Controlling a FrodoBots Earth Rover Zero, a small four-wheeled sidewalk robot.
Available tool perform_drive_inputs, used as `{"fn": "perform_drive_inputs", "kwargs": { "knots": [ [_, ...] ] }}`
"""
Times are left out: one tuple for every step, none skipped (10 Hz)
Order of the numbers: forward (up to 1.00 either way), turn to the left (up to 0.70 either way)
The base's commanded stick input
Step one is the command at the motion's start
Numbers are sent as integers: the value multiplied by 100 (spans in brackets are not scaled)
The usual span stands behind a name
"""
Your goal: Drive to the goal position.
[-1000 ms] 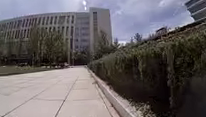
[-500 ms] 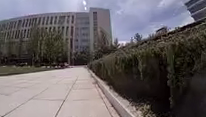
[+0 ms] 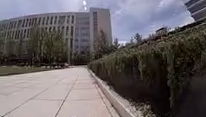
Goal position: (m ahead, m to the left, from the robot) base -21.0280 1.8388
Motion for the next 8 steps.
{"fn": "perform_drive_inputs", "kwargs": {
  "knots": [
    [10, 0],
    [10, 0],
    [10, 0],
    [10, 0],
    [10, 0],
    [10, 0],
    [10, 0],
    [10, 0]
  ]
}}
